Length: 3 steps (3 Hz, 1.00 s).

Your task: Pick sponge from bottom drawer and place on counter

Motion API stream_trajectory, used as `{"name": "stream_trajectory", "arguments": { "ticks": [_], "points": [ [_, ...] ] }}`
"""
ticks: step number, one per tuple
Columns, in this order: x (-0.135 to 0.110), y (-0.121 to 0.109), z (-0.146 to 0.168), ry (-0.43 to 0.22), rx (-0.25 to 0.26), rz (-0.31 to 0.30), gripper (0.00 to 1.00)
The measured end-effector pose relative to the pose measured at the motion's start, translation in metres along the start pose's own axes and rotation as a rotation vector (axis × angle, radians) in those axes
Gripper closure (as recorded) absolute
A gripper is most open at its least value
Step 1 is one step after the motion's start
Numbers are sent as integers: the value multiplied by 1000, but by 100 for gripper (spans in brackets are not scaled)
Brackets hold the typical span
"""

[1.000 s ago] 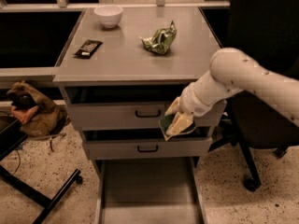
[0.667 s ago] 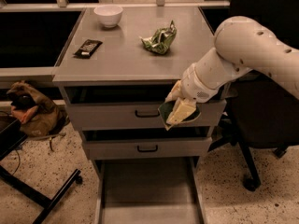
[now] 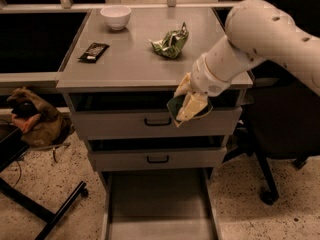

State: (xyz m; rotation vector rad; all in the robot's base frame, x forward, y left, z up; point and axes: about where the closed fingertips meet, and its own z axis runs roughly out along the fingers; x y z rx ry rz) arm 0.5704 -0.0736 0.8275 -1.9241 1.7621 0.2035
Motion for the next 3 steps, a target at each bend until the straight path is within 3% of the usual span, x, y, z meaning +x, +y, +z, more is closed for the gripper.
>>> {"name": "stream_trajectory", "arguments": {
  "ticks": [1,2,3],
  "points": [
    [-29,-52,-46,44,110,-112,100],
    [-52,-99,-74,119,242,-185,100],
    [-28,-148,-79,200,339,-139,100]
  ]
}}
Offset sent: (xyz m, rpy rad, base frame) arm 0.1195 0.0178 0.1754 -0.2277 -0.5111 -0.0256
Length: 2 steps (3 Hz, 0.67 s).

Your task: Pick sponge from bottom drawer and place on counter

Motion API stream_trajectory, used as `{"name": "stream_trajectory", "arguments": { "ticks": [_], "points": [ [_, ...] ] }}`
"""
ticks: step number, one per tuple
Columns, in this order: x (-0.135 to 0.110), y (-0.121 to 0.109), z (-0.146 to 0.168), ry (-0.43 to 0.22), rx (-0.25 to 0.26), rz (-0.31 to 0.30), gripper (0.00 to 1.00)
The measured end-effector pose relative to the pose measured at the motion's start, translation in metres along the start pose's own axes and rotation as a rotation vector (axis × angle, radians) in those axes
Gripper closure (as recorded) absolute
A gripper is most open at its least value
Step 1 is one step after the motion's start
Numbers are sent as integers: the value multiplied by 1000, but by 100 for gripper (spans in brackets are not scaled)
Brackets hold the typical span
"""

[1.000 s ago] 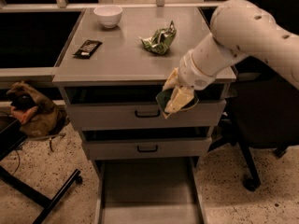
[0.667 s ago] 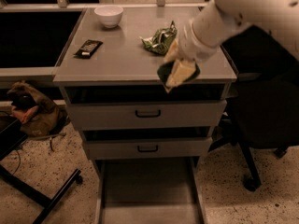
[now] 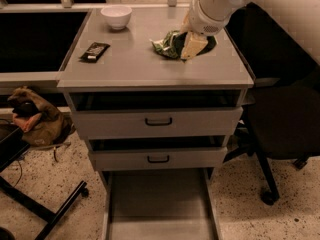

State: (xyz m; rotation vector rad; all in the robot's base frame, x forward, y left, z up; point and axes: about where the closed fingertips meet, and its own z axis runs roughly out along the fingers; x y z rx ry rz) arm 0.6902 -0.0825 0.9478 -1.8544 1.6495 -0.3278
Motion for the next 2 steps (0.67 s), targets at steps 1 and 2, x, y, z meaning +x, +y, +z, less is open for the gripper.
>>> {"name": "stream_trajectory", "arguments": {
  "ticks": [1,2],
  "points": [
    [69,-11,36,44,-16,159,100],
    [109,12,84,-46,-147,312,100]
  ]
}}
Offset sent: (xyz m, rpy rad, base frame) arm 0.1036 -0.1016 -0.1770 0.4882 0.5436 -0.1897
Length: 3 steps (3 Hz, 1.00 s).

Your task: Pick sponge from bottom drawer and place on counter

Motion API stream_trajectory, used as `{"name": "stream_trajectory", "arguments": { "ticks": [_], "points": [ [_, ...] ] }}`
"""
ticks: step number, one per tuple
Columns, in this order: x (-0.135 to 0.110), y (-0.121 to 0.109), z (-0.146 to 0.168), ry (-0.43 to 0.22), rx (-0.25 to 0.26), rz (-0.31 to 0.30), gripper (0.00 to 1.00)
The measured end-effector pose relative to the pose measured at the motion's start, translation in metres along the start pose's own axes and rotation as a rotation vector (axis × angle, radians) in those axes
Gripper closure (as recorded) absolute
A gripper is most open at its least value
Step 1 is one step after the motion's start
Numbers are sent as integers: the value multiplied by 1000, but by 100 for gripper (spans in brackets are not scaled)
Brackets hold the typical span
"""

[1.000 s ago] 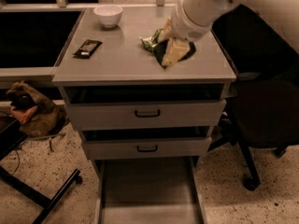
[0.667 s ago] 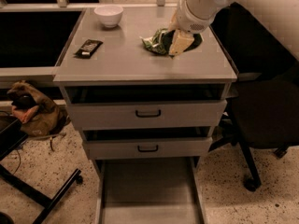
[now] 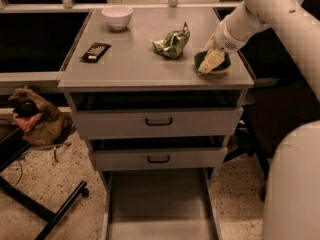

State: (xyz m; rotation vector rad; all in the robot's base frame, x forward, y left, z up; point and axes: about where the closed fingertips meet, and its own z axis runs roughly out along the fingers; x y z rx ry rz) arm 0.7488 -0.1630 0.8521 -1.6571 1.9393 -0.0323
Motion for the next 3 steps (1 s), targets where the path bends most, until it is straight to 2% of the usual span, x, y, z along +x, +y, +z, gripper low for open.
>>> {"name": "stream_trajectory", "arguments": {
  "ticks": [1,2,3],
  "points": [
    [0,0,0,-4,-8,5,100],
    [0,0,0,-4,-8,5,81],
    [0,0,0,-4,-8,5,58]
  ]
}}
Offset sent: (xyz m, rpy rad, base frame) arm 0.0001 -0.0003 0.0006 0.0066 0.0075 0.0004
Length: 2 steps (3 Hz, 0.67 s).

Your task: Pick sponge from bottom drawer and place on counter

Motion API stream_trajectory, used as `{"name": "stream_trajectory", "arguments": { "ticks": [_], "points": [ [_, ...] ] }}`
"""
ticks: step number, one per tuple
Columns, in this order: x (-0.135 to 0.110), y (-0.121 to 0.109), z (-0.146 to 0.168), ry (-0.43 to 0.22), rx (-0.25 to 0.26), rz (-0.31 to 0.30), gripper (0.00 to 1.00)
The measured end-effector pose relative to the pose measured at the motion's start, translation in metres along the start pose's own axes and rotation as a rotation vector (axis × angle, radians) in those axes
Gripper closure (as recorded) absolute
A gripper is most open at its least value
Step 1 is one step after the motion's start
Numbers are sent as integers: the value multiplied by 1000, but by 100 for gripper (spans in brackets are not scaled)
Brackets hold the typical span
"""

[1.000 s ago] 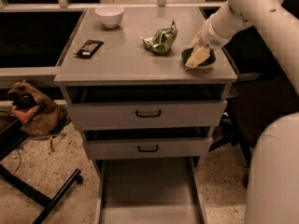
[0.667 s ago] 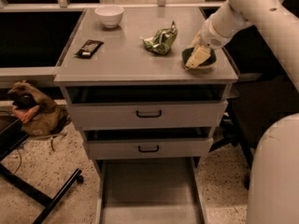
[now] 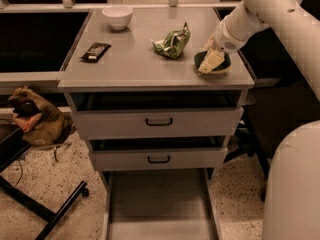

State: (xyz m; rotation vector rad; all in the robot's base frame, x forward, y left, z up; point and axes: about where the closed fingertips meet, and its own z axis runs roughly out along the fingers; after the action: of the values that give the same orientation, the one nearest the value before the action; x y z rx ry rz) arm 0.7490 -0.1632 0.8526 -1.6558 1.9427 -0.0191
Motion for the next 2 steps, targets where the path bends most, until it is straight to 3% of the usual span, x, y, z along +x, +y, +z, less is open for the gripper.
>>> {"name": "stream_trajectory", "arguments": {
  "ticks": [2],
  "points": [
    [0,0,0,0,0,0,12]
  ]
}}
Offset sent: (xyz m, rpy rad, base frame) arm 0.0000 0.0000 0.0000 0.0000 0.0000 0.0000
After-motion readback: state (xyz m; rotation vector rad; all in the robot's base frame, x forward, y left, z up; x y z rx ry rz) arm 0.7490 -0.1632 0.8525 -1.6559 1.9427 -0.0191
